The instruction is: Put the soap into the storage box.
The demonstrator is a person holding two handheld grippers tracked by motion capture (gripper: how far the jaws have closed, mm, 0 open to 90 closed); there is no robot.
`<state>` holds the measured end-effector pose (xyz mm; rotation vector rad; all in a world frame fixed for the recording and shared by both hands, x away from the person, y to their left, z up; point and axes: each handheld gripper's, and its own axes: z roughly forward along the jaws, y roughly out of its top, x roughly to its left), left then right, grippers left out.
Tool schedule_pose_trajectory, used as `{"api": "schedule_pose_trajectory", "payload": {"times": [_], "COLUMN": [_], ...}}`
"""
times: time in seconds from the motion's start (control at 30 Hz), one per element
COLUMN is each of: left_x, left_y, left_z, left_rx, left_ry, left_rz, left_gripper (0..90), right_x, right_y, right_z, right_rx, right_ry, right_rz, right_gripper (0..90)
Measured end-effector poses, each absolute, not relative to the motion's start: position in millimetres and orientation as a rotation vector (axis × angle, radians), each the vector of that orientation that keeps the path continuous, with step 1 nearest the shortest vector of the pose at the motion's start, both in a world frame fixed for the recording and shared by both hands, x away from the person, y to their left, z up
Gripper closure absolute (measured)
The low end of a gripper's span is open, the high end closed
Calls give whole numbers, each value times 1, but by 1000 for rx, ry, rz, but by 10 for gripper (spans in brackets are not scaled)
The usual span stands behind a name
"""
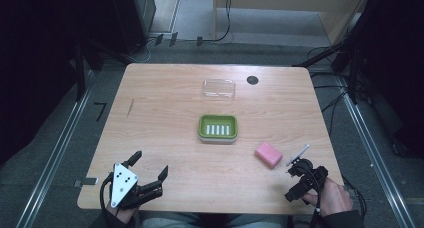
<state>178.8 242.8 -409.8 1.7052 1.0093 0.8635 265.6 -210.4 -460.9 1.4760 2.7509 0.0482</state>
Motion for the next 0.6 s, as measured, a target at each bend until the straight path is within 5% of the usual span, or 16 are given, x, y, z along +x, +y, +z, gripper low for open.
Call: {"api": "schedule_pose_trajectory", "payload": {"times": [0.6], "left_x": [178], "left_y": [244], "left_z": [-410], "left_rx": [1717], "left_ry": [1011], "left_rz": [859], "left_gripper": [137], "right_x": [274], "right_y": [-203], "right_z": [-463], "right_rx": [1447], "right_ry": [2782], "right_rz": [78], "right_gripper": [21]}}
